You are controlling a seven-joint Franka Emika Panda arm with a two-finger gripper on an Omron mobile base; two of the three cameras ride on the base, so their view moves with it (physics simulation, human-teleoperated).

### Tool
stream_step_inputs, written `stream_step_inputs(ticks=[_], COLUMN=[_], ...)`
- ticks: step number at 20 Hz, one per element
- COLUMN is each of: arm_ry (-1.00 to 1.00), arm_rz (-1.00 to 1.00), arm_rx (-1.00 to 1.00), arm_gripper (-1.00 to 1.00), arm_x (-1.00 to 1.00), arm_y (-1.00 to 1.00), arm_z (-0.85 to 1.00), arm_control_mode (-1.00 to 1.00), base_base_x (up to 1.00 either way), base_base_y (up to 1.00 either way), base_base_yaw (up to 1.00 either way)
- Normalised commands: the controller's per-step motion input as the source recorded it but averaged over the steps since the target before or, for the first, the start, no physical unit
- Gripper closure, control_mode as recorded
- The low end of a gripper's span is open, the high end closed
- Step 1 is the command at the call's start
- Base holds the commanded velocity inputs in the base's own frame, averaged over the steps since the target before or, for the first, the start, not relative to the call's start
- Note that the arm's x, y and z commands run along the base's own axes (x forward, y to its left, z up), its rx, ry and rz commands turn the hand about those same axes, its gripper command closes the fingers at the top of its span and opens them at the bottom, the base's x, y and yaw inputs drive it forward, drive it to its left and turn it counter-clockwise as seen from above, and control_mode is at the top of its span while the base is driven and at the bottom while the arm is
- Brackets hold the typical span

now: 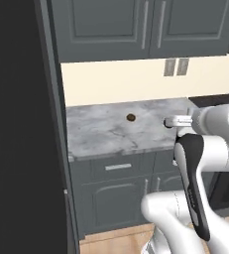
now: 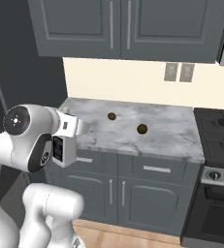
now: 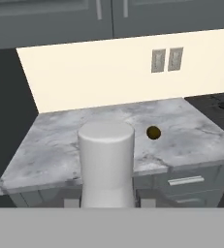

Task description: Place the liquor on the top shelf of the fridge to keep it out of children's reach, and place the avocado and kiwi on lower shelves for easy access.

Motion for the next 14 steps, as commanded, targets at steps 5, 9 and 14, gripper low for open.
stream_step_inputs(ticks=[5, 9, 14], arm_ry=[0.0, 0.0, 0.0], arm_rz=[0.0, 0.0, 0.0], arm_rx=[0.0, 0.0, 0.0], arm_gripper=[1.0, 1.0, 1.0], arm_x=[0.0, 0.0, 0.0], arm_y=[0.0, 0.0, 0.0], arm_z=[0.0, 0.0, 0.0], arm_control_mode=[1.0, 1.0, 1.0], base_base_x=[-0.64, -0.74, -0.83], base_base_y=[-0.02, -0.12, -0.03], base_base_yaw=[0.14, 0.22, 0.2])
